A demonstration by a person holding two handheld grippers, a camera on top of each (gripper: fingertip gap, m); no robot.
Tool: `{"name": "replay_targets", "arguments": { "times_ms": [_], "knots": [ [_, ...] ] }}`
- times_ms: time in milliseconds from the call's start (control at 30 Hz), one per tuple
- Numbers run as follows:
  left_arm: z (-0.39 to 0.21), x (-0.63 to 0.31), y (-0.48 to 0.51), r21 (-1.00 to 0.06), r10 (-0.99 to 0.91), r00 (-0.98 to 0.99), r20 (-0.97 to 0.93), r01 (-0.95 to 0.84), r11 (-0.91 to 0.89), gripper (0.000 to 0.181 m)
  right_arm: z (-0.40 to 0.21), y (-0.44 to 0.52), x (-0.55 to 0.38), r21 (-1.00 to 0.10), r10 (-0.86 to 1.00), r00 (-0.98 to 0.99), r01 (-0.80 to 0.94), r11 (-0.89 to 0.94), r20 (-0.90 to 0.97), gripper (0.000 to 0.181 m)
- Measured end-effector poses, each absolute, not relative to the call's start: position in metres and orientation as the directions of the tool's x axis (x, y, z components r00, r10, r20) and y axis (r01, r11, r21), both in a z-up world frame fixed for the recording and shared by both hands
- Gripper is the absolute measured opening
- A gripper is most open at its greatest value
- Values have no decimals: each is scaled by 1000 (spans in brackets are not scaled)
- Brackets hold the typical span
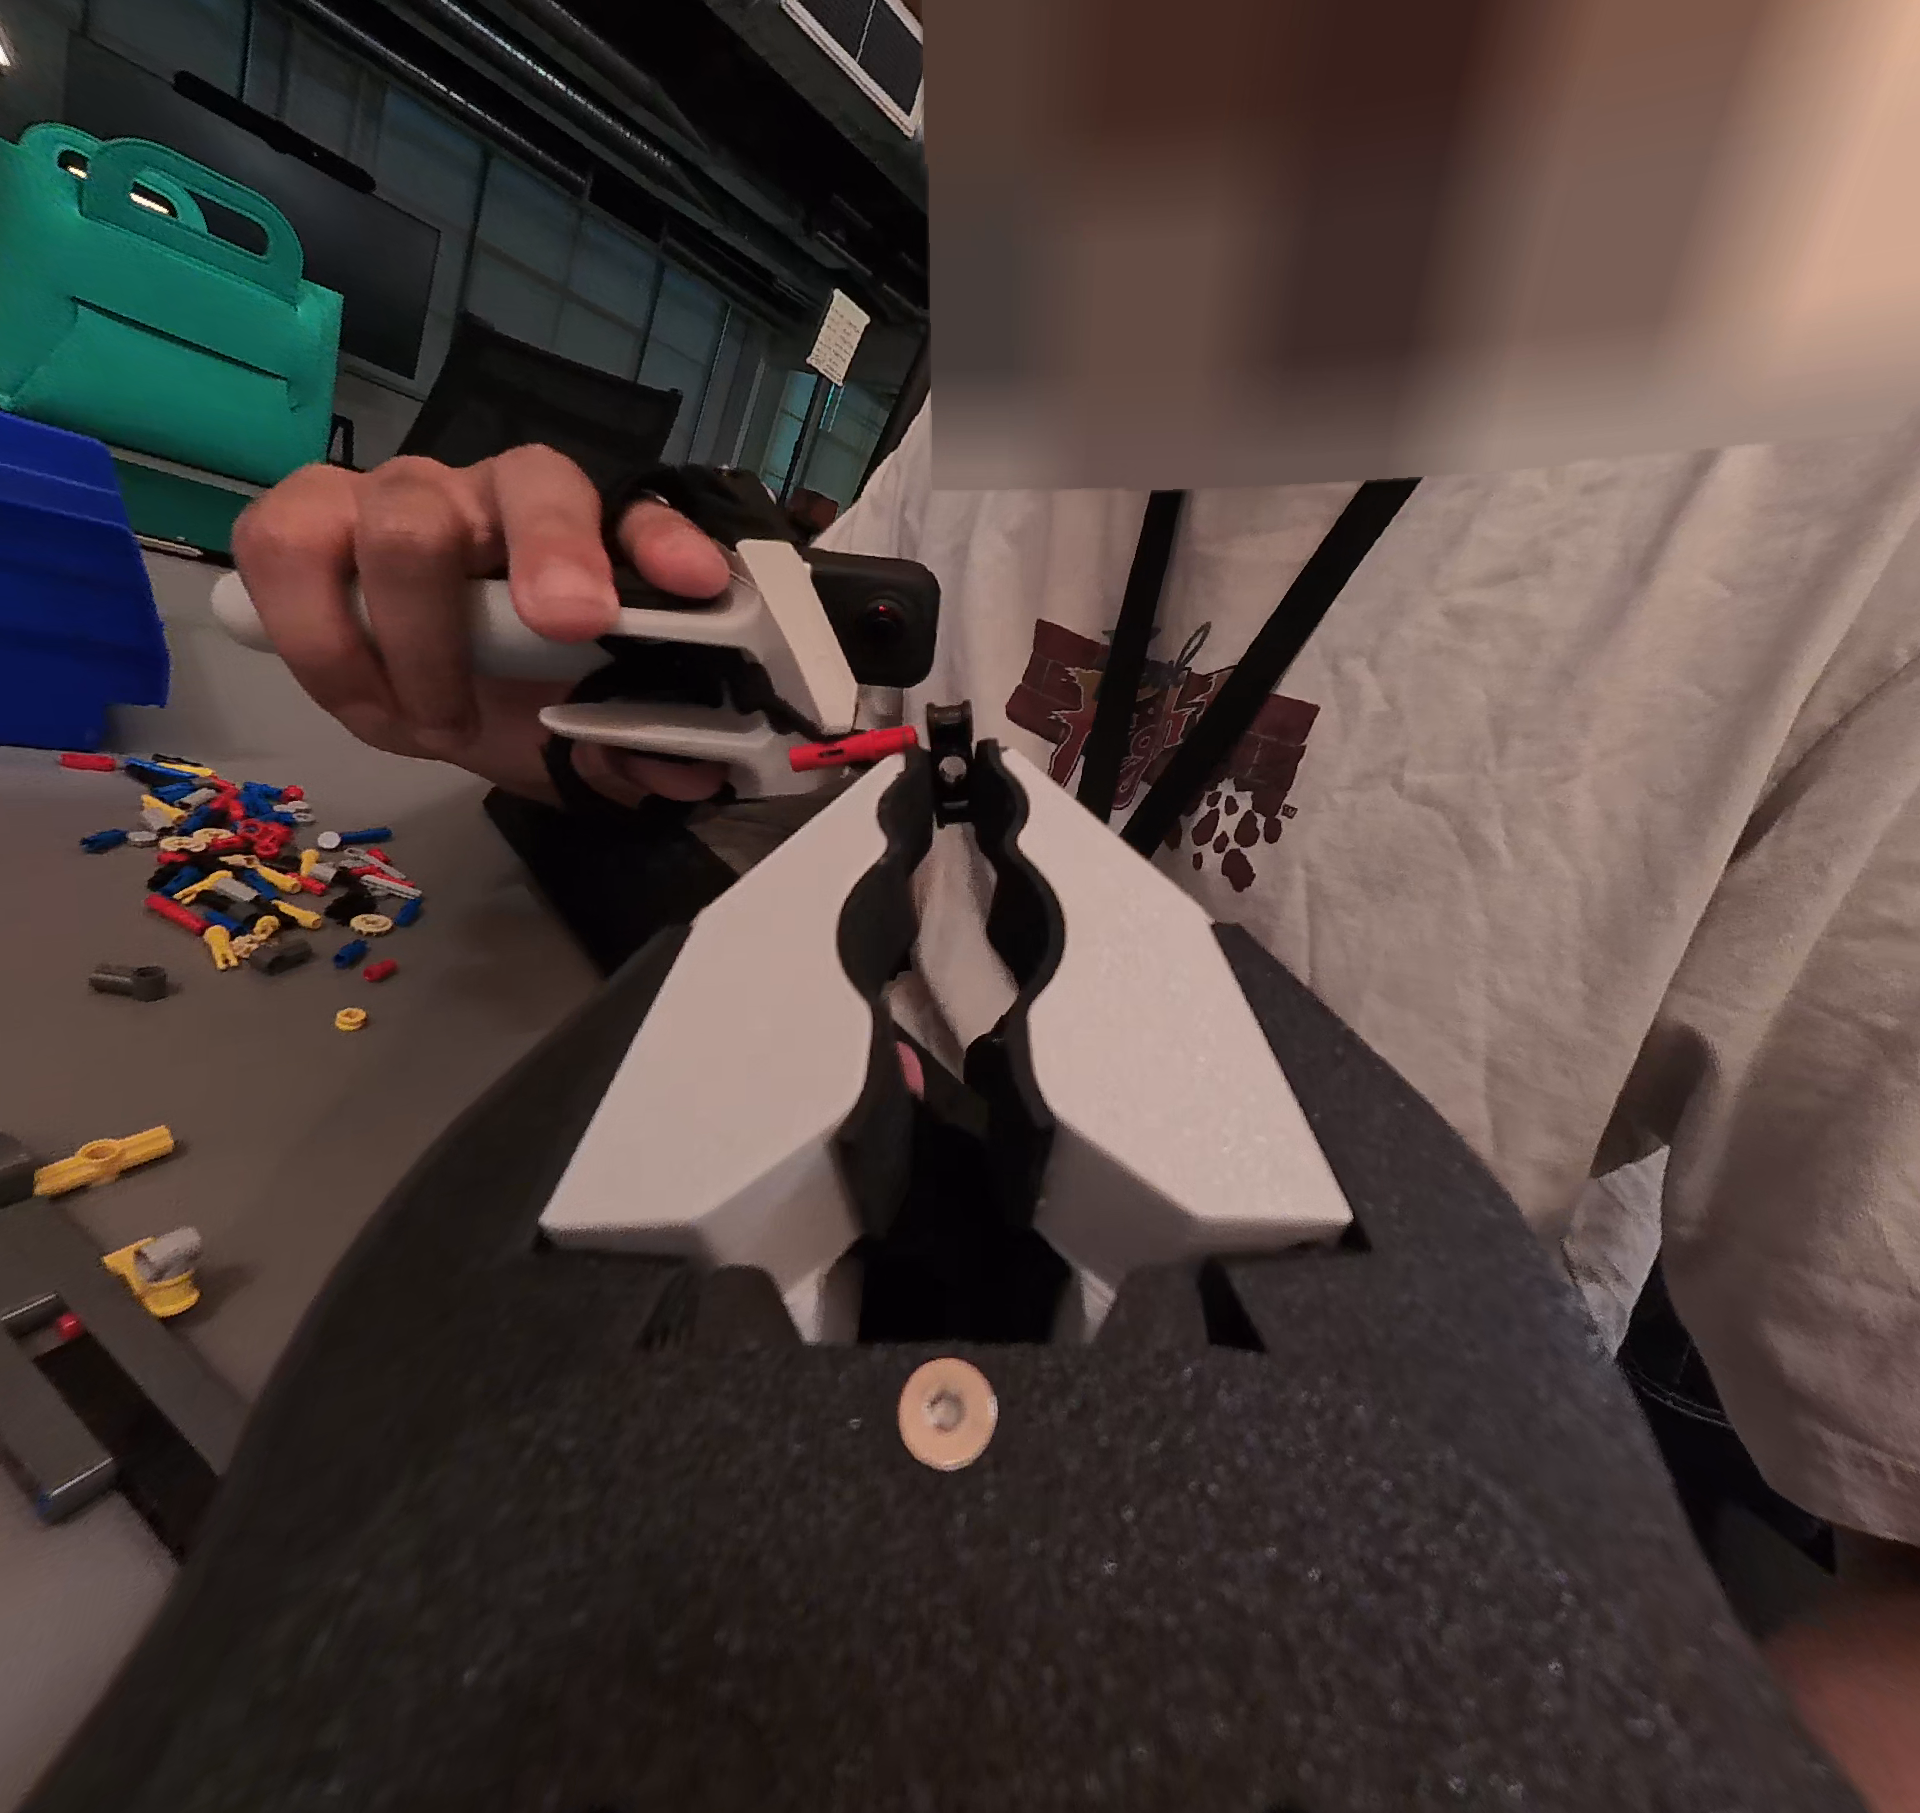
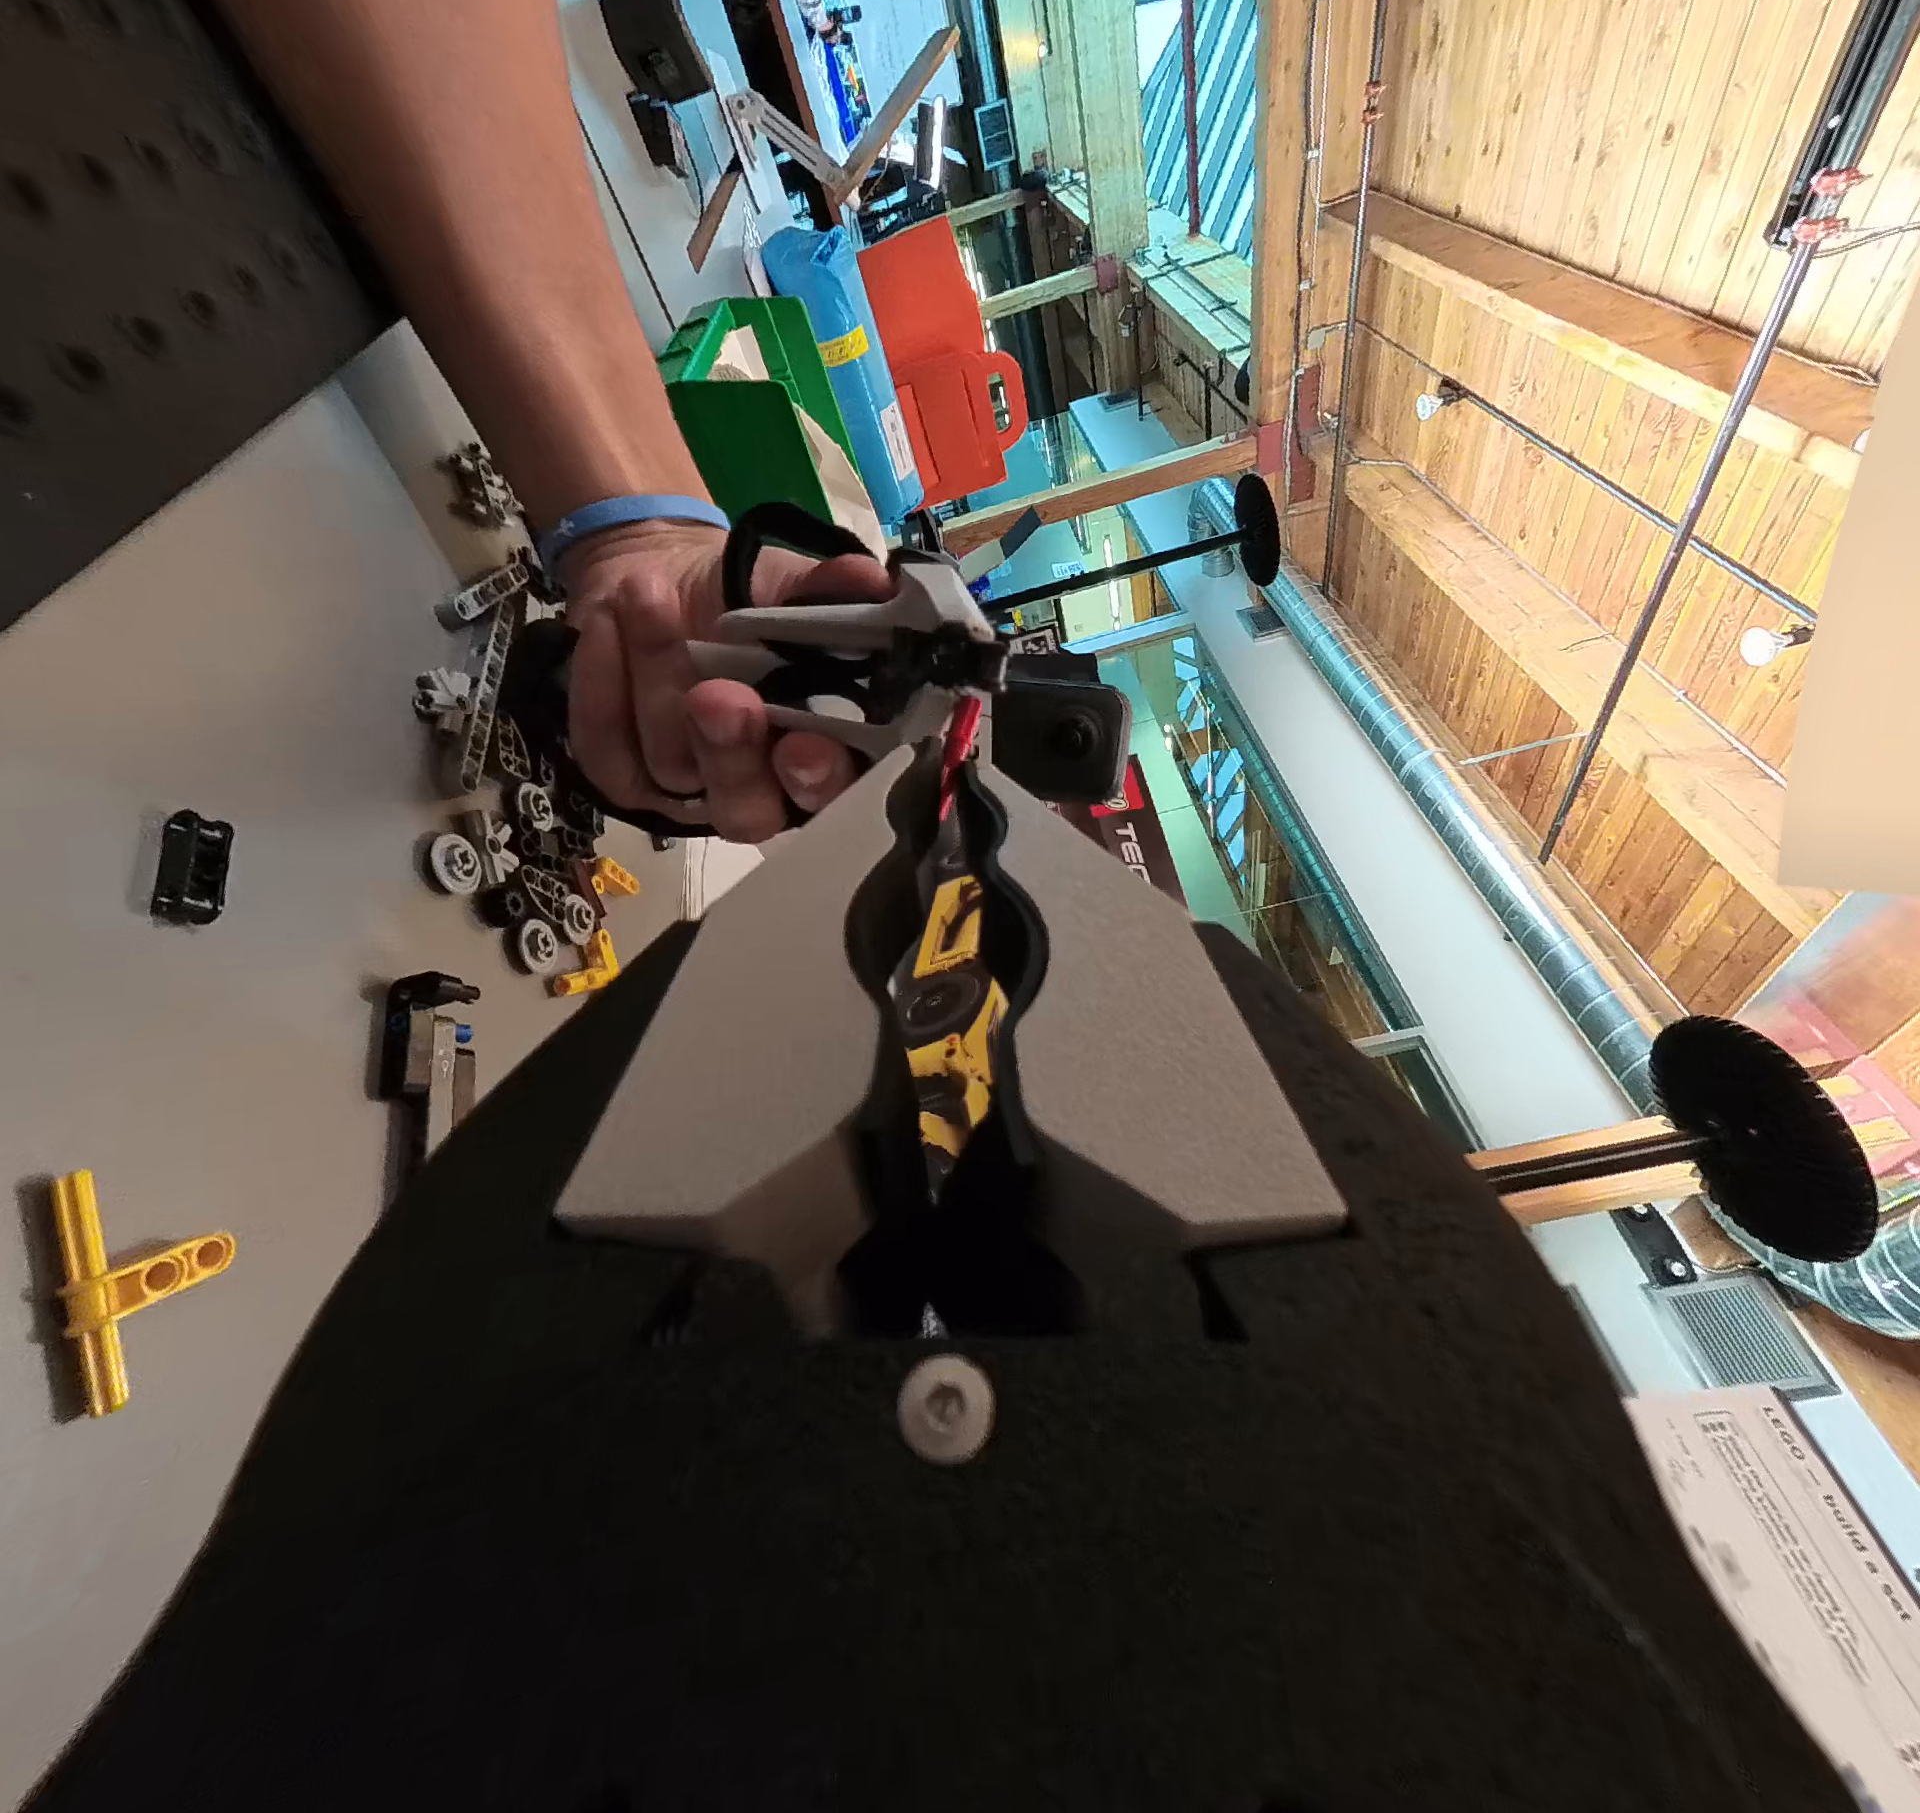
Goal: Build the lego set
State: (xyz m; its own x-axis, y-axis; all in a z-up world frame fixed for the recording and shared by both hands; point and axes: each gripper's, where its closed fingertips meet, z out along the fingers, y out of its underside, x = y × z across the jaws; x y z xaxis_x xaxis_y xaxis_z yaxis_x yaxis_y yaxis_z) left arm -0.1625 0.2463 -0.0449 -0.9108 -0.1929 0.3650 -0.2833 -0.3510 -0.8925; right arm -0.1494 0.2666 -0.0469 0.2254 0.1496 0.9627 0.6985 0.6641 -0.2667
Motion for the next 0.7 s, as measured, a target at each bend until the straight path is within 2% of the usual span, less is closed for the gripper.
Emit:
{"name": "replay_targets", "arguments": {
  "times_ms": [700],
  "knots": [
    [-48,-161,246,-889,-187,-907,378,-299,-346,5,-47,265,-151,-271,152,229,690,671,961,2]
  ]
}}
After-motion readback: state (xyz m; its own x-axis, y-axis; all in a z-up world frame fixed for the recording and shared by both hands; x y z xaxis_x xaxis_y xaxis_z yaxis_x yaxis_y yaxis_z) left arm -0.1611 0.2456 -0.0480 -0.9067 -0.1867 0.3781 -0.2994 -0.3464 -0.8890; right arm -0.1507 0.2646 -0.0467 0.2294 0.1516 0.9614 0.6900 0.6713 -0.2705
